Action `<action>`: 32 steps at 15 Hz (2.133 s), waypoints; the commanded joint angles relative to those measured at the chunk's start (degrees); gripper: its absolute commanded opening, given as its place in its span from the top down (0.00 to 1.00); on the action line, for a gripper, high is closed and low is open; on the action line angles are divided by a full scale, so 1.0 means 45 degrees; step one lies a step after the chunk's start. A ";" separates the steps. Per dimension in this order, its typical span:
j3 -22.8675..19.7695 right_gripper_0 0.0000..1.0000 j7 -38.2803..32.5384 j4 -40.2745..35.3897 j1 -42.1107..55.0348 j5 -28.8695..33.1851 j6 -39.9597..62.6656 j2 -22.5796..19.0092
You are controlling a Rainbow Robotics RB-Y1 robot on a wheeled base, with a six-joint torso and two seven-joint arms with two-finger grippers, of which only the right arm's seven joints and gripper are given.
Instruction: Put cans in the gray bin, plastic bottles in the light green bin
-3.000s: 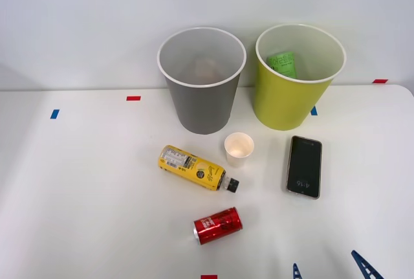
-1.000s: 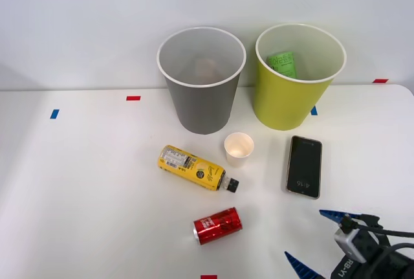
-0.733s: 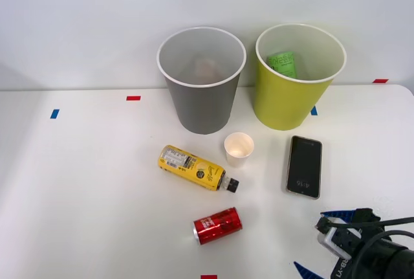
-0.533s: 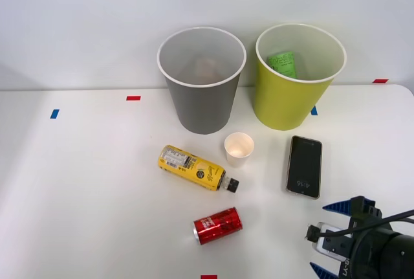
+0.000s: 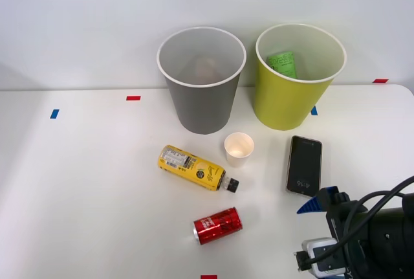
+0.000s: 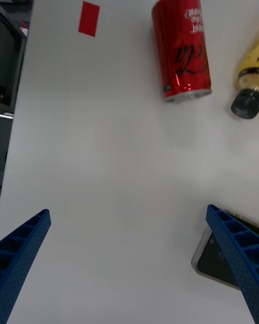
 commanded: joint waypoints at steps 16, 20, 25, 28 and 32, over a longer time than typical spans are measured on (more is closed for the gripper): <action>0.5040 0.00 0.1923 0.2064 -0.5788 -0.0174 0.1890 0.2882; 0.6173 0.00 0.1923 0.2533 -0.5905 0.1388 0.1323 0.3351; 0.7111 0.00 0.1923 0.3607 -0.6452 0.2111 0.0366 0.3566; 0.7286 0.00 0.1923 0.4173 -0.6745 0.2189 0.0347 0.3703; 0.7638 0.00 0.1923 0.5033 -0.6979 0.2638 0.0347 0.4269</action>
